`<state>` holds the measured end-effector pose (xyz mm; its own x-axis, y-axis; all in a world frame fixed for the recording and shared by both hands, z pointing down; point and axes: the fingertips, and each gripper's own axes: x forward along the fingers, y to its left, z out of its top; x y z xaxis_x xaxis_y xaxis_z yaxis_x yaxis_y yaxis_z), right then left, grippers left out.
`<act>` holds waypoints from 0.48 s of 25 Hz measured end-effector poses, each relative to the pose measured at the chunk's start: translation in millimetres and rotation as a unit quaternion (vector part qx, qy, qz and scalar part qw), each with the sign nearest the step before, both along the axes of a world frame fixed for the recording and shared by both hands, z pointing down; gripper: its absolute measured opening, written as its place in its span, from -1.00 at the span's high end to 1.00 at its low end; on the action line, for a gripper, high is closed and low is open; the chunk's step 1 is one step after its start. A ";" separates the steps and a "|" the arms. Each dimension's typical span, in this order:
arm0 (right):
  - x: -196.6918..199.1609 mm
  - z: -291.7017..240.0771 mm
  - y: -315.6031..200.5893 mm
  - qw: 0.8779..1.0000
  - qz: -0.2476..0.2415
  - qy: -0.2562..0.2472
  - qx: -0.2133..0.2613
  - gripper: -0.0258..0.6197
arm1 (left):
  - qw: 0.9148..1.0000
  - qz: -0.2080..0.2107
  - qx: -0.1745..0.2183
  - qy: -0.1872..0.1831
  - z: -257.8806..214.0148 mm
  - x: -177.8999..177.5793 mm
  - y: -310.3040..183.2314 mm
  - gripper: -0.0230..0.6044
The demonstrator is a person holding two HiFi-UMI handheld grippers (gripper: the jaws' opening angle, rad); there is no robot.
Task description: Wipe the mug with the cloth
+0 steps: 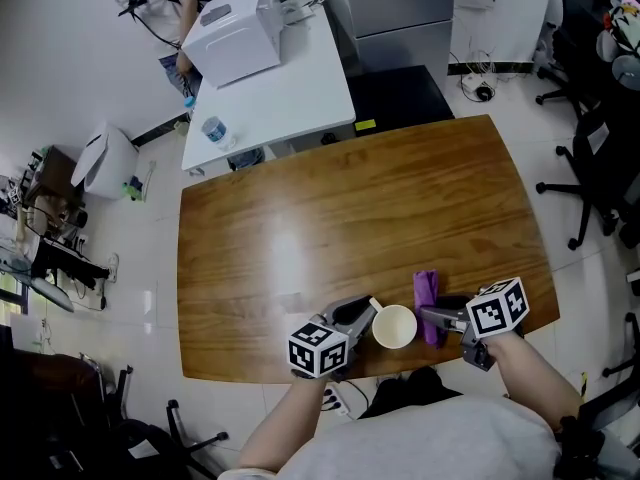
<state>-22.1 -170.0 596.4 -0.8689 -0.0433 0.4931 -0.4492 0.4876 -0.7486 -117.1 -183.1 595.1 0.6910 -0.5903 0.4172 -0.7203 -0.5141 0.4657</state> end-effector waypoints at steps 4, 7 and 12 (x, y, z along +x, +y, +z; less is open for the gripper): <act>12.2 -24.6 8.7 0.999 0.020 -0.031 0.007 0.52 | 1.000 -0.019 -0.006 0.002 0.7 -2.9 1.1 0.79; 16.4 -38.3 21.2 0.998 0.030 -0.055 -0.001 0.52 | 1.000 -0.030 -0.006 -0.003 -0.9 -3.0 2.4 0.80; 10.6 -49.8 41.8 0.997 0.020 -0.078 0.001 0.52 | 0.999 -0.041 -0.007 -0.007 -0.1 -1.0 4.9 0.80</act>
<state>-11.5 -128.2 546.6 -0.9326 -0.0800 0.3520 -0.3465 0.4725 -0.8104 -118.1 -178.1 595.0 0.6351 -0.6378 0.4357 -0.7659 -0.4466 0.4625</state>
